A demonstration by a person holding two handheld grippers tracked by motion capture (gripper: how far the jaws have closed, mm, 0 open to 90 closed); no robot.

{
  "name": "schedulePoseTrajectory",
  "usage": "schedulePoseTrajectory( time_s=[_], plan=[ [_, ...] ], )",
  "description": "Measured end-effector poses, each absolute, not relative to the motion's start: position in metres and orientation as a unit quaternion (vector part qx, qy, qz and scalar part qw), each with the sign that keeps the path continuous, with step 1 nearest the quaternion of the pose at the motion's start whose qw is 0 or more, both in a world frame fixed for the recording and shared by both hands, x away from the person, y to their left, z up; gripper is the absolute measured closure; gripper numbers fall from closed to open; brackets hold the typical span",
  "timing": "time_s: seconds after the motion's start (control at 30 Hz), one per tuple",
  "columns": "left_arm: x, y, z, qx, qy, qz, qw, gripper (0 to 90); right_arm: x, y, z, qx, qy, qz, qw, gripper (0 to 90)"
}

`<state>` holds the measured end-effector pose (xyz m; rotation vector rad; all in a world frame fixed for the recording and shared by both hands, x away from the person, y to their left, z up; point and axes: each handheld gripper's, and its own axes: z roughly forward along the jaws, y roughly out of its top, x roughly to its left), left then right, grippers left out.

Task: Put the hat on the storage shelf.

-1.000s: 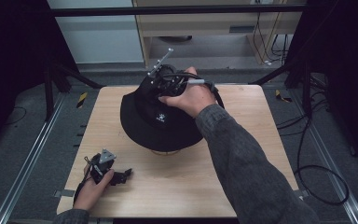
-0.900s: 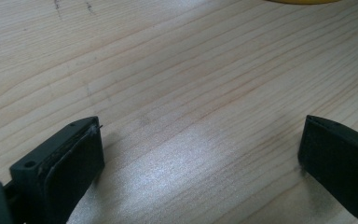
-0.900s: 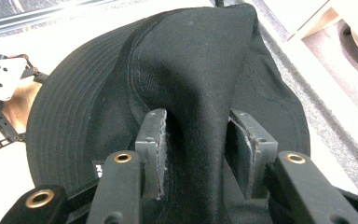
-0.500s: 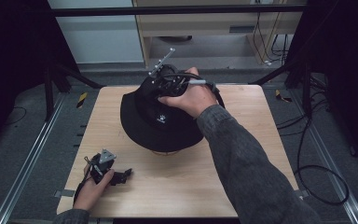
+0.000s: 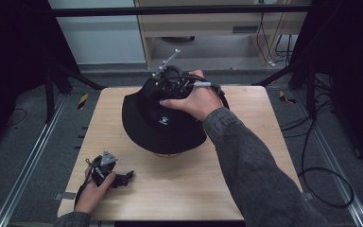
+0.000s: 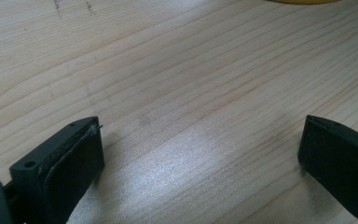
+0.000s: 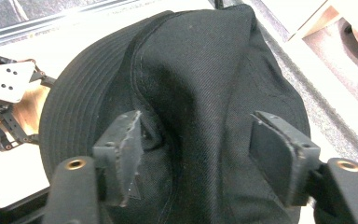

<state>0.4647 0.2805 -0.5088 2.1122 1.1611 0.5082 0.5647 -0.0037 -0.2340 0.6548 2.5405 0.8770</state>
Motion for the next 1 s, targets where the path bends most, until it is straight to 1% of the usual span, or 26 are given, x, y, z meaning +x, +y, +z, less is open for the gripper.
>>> schedulePoseTrajectory(
  time_s=[0.33,0.8,1.0],
  plan=[
    [0.465,0.281,-0.509,0.809,0.444,0.195,0.333,0.0,0.559,-0.007,-0.232,0.235,0.895,0.325,0.196,19.0],
    [0.465,0.281,-0.509,0.809,0.444,0.195,0.332,0.0,0.543,-0.019,-0.226,0.235,0.884,0.345,0.209,9.5],
    [0.465,0.281,-0.509,0.809,0.444,0.195,0.332,0.0,0.541,-0.029,-0.224,0.244,0.876,0.354,0.217,7.1]
  ],
)
